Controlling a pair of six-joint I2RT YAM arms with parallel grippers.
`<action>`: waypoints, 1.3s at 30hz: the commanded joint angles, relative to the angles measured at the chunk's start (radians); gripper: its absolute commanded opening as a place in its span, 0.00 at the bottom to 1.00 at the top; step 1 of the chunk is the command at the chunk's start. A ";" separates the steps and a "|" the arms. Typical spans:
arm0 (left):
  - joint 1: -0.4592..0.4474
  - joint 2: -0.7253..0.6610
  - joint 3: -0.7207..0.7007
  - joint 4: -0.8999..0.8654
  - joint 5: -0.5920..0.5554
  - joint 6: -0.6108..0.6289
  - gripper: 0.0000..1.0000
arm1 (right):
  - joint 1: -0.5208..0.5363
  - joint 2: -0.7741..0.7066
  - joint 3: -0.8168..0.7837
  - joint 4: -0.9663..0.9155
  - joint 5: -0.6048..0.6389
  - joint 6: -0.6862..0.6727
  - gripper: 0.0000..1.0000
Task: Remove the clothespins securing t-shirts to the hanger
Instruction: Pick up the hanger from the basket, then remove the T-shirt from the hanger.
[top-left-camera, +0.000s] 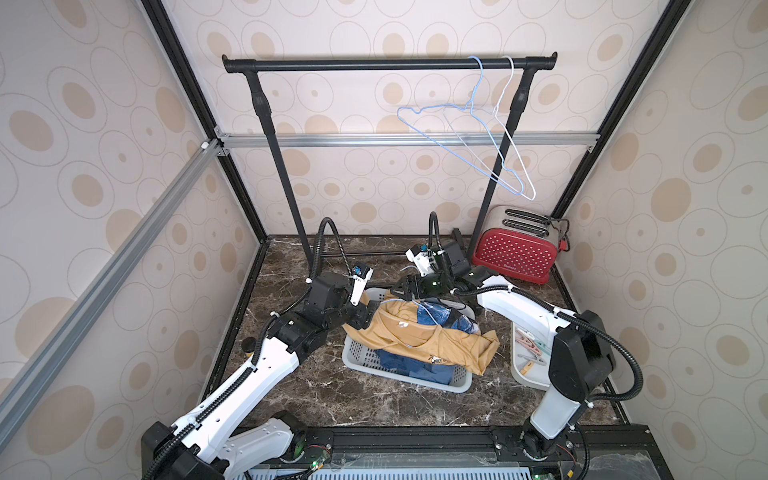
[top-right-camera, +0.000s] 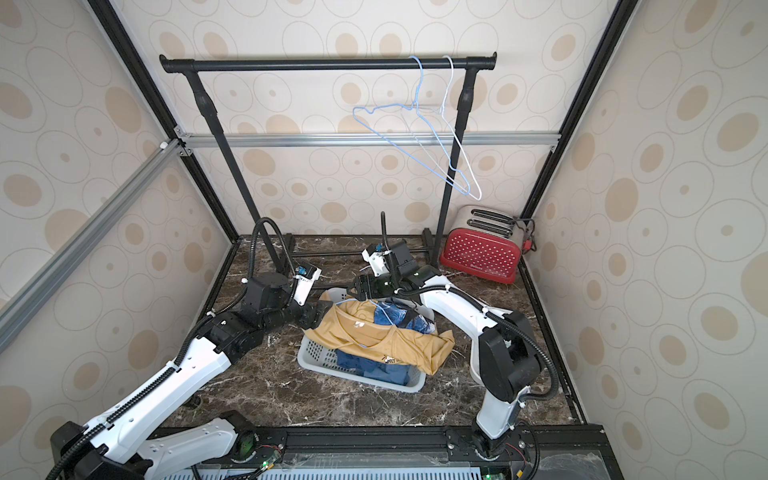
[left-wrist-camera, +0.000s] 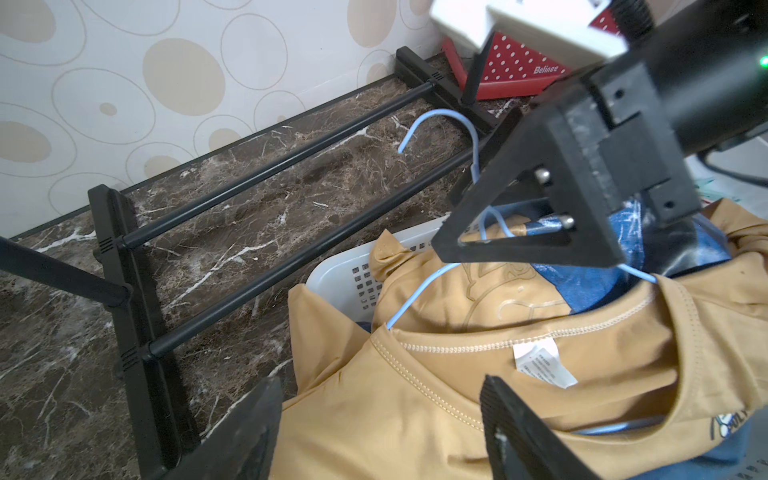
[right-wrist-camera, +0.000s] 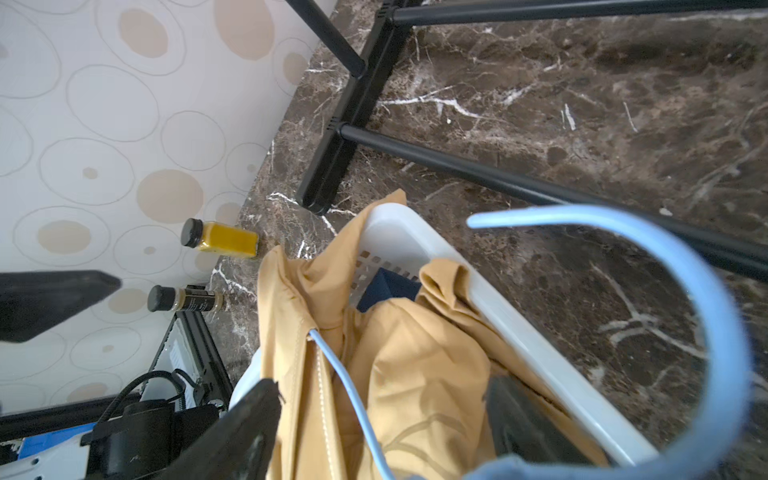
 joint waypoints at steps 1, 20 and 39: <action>0.009 -0.018 0.011 -0.018 -0.021 0.012 0.76 | 0.010 -0.075 -0.034 0.042 -0.053 -0.032 0.79; 0.035 -0.108 -0.092 0.056 -0.039 0.020 0.91 | 0.051 -0.197 -0.196 0.206 -0.099 -0.020 0.05; 0.039 -0.311 -0.170 0.138 -0.003 0.421 0.99 | 0.079 -0.621 -0.238 0.053 0.051 -0.407 0.00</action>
